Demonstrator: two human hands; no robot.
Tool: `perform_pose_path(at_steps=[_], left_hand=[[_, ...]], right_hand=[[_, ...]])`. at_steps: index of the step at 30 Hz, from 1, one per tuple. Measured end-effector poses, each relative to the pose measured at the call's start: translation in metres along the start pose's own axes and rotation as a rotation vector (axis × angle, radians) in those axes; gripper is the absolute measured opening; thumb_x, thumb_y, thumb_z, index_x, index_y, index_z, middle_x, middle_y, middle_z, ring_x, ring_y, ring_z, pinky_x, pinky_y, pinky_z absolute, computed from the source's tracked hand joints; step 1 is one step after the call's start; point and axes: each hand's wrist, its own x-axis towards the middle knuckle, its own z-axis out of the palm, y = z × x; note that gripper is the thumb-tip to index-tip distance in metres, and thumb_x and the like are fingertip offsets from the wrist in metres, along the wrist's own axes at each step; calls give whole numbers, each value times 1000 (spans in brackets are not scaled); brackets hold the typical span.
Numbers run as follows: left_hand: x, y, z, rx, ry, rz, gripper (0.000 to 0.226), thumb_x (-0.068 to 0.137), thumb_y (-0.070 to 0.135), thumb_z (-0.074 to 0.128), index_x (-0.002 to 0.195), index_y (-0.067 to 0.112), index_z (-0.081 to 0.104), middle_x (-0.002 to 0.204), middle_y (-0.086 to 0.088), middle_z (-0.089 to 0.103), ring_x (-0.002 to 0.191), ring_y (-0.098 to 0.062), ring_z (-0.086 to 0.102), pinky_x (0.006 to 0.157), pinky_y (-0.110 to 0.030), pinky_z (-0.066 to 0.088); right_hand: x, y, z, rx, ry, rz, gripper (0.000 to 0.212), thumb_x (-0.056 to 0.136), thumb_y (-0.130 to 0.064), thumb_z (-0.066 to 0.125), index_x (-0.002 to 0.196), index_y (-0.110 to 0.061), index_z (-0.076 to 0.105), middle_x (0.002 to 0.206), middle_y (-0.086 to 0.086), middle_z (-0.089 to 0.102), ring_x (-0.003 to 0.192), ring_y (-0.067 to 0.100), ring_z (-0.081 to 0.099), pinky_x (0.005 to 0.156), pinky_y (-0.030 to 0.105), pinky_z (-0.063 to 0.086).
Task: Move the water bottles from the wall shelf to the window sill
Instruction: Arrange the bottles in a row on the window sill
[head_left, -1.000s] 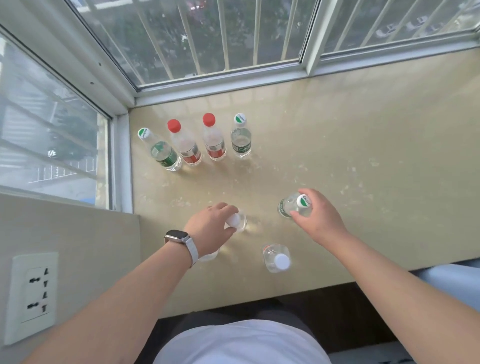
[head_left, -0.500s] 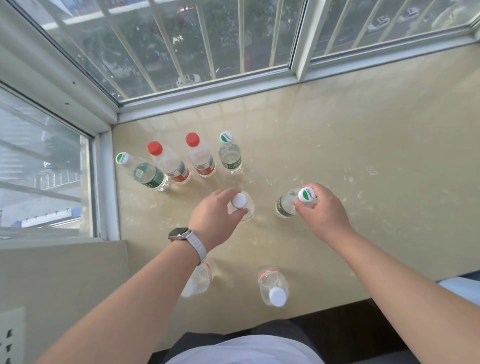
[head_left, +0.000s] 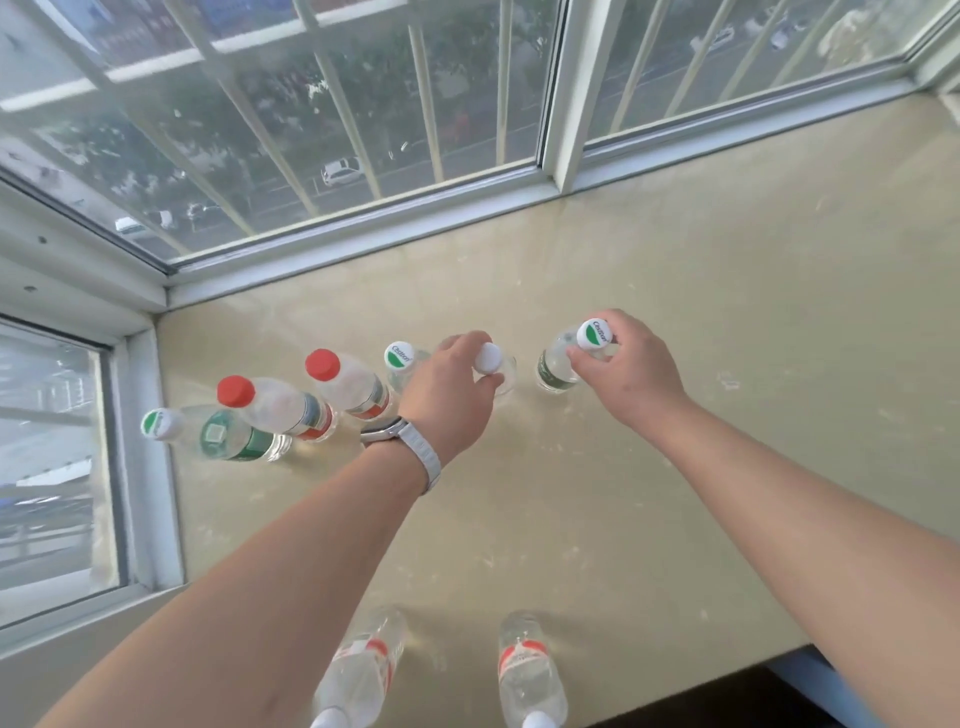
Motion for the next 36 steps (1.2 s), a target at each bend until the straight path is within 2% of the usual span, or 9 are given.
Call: perform_pose_path(at_steps=[4,7,15,18,21,25,29,32,36], left_hand=[[11,5,5,33,5,-2,30,94,23,57,124,23,53,132,4,55,103,-24,56,74,-28,33],[20,3,6,30,16,-12,31,94,24,56,125,23,52,129,4,56,104,-24,55,74,-30,37],[28,0,2,23,8,-10,49,93,29,59,139,25,43,140,2,51,120,-24,52,93,-33,41],[18,3,-5,-23,26,19,57,91,26,60,143,24,38,142,0,48,124,-23,50,96,-34,41],[-4,0,-15,-57,48,57,56,91,26,60,142,25,38,140,2,48,122,-18,49,90,-28,37],[-58,-21,-31,-60,27,85,50,91,30,62,138,27,45,134,6,51,119,-11,51,89,-24,37],[-121,-58,-44,-71,14,11,46,90,31,64,134,26,50,129,5,55,115,-9,55,95,-33,46],[-169,-86,-51,-68,36,-57,43,90,30,64,132,23,54,127,3,57,113,-11,56,95,-34,46],[-229,-119,-51,-97,30,-150,39,91,33,63,128,22,57,124,3,60,115,-14,56,95,-34,45]], right_hand=[[18,-1,4,-45,-9,-18,14,84,-28,66,90,-20,56,88,-2,59,81,19,54,62,22,38],[25,0,10,-53,-23,-29,14,85,-28,65,92,-20,56,89,-2,59,81,18,53,63,26,38],[38,-13,16,-71,-74,-13,17,85,-31,65,96,-23,55,90,-5,58,81,17,51,61,24,37],[36,-17,11,-48,-113,57,36,84,-36,68,115,-23,54,100,-7,57,90,15,51,71,27,37],[27,-16,7,-50,-128,93,57,84,-40,69,133,-22,46,112,-9,52,101,14,49,82,26,34],[-1,-18,-5,-40,-75,46,49,85,-33,68,128,-22,46,121,-8,52,116,16,49,83,27,34],[-50,-11,-12,-81,-36,45,66,86,-36,67,142,-18,37,145,-1,42,128,16,44,99,31,37],[-107,-3,-7,-78,-78,62,55,86,-31,66,135,-17,46,139,-1,48,123,15,49,96,35,44],[-190,8,7,-131,-199,60,45,86,-21,66,129,-17,54,130,-1,56,117,15,53,94,29,41]])
